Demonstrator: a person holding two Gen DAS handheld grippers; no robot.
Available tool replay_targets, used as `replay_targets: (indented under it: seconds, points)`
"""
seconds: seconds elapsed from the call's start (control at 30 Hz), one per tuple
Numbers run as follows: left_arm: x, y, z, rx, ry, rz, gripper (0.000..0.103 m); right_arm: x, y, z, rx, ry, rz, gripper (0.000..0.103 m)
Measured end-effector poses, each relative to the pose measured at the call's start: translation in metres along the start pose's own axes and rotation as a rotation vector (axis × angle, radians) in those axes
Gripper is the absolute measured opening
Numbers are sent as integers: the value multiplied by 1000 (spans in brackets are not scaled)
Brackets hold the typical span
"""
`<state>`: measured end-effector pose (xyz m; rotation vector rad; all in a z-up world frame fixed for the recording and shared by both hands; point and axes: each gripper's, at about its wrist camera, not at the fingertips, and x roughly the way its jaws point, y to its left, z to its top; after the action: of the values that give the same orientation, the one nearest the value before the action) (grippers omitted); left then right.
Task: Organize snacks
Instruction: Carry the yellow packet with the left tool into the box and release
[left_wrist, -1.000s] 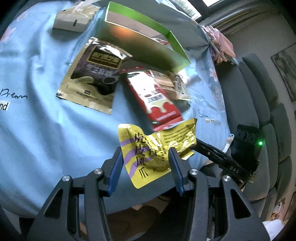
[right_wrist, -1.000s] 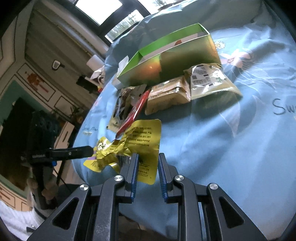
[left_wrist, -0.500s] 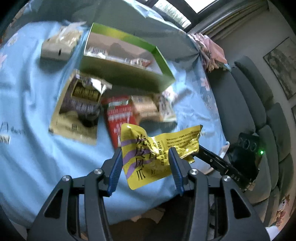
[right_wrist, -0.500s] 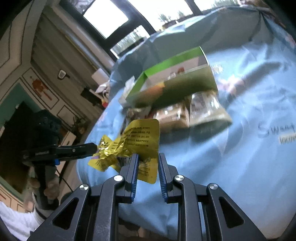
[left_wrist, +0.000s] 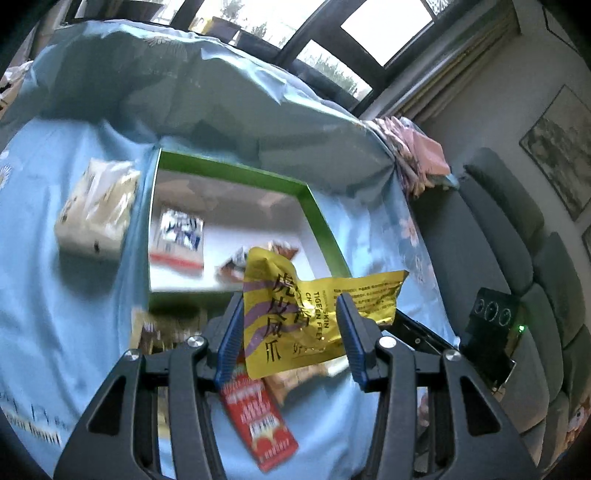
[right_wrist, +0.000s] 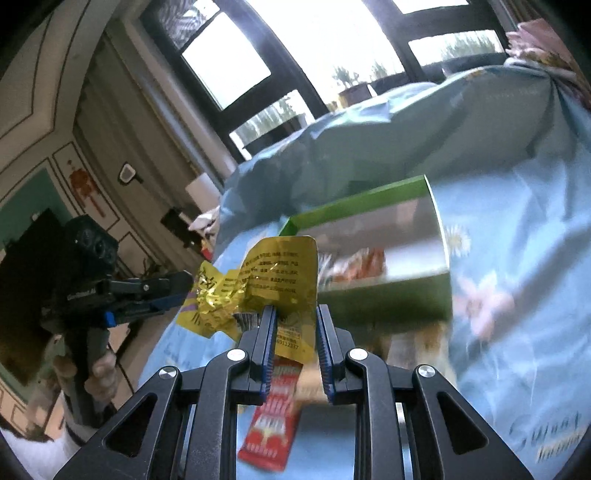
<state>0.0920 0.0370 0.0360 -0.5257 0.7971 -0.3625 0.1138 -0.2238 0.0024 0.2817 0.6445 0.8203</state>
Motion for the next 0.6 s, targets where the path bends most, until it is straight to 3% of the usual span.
replay_targets:
  seconds: [0.3,0.6]
  points:
    - [40,30,36,-59,0,23,48,45,-26,29,-5,33,-38,24]
    - [82,53,42,-103,57,66,48,80,-57,32,31,91,-115,24]
